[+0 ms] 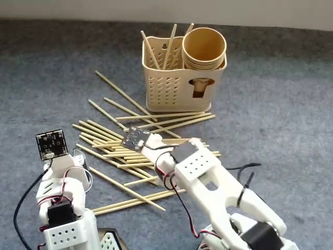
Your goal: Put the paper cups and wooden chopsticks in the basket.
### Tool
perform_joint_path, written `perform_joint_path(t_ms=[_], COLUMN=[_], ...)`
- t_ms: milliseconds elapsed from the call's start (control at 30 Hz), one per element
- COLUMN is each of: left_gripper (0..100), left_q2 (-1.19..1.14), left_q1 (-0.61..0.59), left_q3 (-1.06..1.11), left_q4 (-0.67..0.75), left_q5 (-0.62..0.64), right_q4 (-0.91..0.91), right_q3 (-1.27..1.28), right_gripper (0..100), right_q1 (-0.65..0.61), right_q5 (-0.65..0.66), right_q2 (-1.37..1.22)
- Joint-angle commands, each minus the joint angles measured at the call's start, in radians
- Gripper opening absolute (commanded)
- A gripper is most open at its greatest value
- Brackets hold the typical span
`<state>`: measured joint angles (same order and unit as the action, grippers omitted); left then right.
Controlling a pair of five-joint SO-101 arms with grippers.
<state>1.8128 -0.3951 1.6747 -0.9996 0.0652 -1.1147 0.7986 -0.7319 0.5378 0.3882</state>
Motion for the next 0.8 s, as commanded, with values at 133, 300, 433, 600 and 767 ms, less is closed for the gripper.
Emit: perform_joint_path(t_ms=[133,300,433,600,767], left_gripper=[9,9,9,9,9], left_q2=[-0.001,-0.001,-0.001,-0.001,-0.001], left_q1=[-0.013,-0.013,-0.013,-0.013,-0.013], left_q3=[0.021,0.021,0.021,0.021,0.021], left_q4=[0.002,0.002,0.002,0.002,0.002], left_q5=[-0.006,-0.006,-0.006,-0.006,-0.006], right_q4=[0.021,0.019,0.021,0.028,0.073], right_q3=[-0.157,-0.168,-0.170,-0.170,-0.166], right_gripper=[13.8,13.8,13.8,13.8,13.8], right_q1=[-0.013,-0.056,-0.082,-0.081,-0.079], right_q5=[0.012,0.012,0.011,0.011,0.011], right_q2=[-0.159,-0.205,-0.209,-0.214,-0.214])
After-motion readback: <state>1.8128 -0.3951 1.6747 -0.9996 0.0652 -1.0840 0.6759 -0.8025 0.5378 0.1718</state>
